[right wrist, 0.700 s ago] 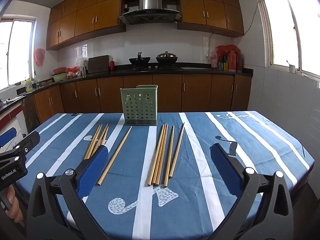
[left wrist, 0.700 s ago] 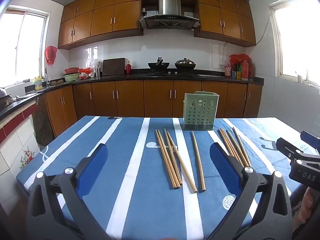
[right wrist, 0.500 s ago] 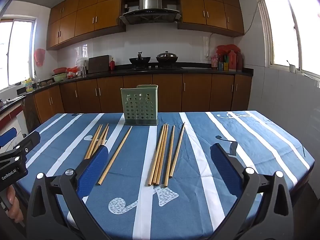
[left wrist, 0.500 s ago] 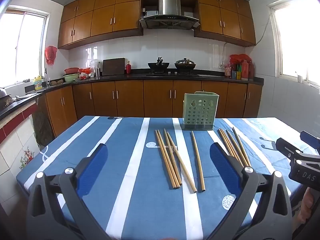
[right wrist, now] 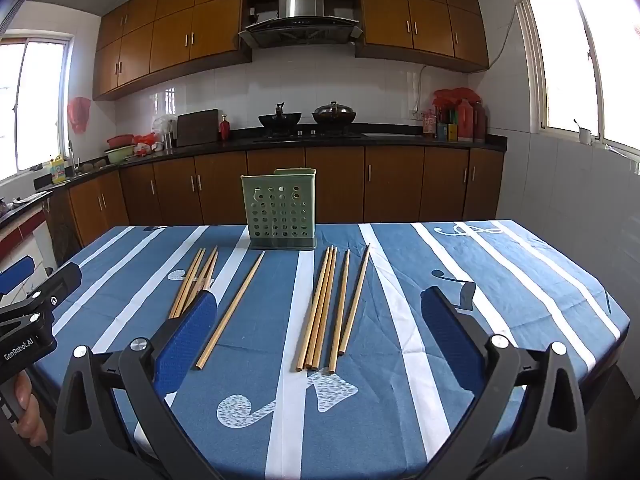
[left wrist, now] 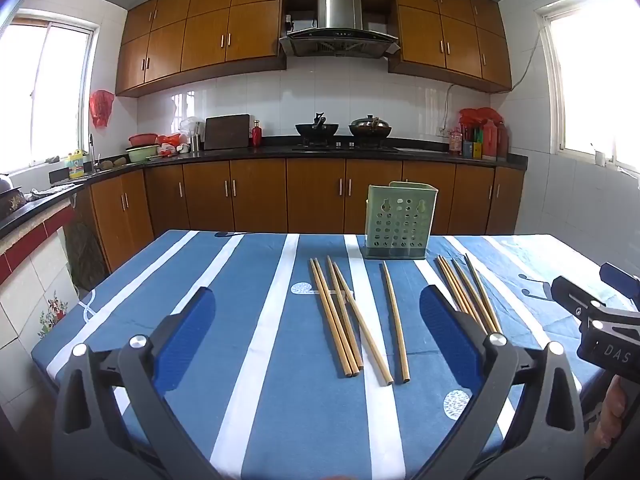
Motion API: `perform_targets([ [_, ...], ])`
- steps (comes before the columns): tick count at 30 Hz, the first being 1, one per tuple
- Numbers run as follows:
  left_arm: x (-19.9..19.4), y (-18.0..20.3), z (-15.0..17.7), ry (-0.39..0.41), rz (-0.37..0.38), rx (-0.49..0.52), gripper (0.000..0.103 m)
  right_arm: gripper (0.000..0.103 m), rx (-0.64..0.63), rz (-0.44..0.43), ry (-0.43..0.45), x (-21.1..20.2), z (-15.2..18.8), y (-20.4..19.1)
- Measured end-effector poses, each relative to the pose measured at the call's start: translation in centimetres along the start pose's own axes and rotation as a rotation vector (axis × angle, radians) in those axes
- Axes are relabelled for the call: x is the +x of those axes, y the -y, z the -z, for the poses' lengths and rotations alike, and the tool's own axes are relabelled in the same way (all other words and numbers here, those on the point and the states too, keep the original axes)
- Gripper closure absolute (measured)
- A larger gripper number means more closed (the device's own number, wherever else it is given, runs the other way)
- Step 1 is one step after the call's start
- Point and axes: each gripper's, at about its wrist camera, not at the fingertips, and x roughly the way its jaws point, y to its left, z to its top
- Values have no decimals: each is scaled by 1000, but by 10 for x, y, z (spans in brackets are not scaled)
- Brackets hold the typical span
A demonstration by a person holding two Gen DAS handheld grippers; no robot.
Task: Organize utensils
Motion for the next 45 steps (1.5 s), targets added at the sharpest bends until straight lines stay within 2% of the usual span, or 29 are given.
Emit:
perform_targets([
  [45, 0, 0, 0, -3, 0, -2, 4, 2, 9, -4, -5, 2, 5, 2],
])
